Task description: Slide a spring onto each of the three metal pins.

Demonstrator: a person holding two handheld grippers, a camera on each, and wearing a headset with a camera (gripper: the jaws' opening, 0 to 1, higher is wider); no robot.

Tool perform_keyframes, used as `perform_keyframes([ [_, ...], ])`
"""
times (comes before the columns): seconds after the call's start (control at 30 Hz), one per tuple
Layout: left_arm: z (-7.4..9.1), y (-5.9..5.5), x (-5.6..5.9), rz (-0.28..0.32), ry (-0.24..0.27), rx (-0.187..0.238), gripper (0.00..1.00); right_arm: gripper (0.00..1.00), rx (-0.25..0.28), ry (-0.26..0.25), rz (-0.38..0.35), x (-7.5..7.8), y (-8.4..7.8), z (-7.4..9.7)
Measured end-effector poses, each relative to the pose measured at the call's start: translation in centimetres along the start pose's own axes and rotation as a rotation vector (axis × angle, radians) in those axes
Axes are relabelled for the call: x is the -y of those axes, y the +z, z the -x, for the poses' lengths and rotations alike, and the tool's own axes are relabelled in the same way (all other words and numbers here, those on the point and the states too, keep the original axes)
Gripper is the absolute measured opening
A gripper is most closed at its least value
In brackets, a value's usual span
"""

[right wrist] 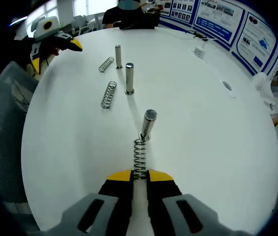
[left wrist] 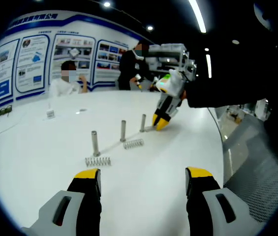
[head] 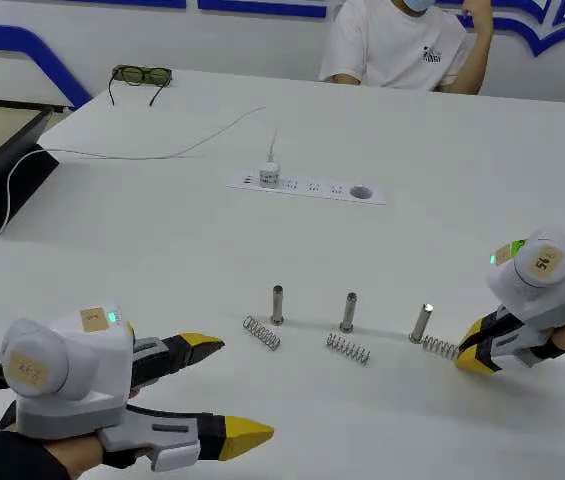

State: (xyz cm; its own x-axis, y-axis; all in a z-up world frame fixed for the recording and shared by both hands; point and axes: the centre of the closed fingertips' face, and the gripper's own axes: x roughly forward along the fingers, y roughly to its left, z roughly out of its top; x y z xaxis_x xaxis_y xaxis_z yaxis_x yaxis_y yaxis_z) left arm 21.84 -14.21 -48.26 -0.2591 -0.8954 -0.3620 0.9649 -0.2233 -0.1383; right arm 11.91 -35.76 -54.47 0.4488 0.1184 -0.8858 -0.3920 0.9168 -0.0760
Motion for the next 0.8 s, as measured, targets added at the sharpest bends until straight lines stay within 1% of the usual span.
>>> perform_keyframes([
  [0.07,-0.2,0.0,0.2,-0.005,-0.009,-0.002,0.7,0.12,0.0,-0.003,-0.001,-0.2,-0.1,0.0],
  [0.17,-0.8,0.1,0.6,-0.009,-0.027,-0.002,0.69,0.11,0.005,0.001,-0.003,-1.0,-0.2,0.3],
  [0.3,-1.7,0.1,1.4,-0.021,-0.068,-0.01,0.66,0.11,0.017,0.01,0.006,-2.4,0.1,1.0],
  [0.43,-2.8,0.1,2.3,-0.043,-0.11,-0.02,0.62,0.11,0.039,0.028,0.025,-4.2,0.9,1.3],
  [0.6,-4.2,0.2,3.2,-0.074,-0.152,-0.032,0.57,0.11,0.054,0.056,0.064,-6.5,2.1,1.1],
  [0.8,-5.3,-0.1,3.9,-0.11,-0.191,-0.056,0.53,0.11,0.066,0.079,0.084,-7.9,3.0,0.7],
])
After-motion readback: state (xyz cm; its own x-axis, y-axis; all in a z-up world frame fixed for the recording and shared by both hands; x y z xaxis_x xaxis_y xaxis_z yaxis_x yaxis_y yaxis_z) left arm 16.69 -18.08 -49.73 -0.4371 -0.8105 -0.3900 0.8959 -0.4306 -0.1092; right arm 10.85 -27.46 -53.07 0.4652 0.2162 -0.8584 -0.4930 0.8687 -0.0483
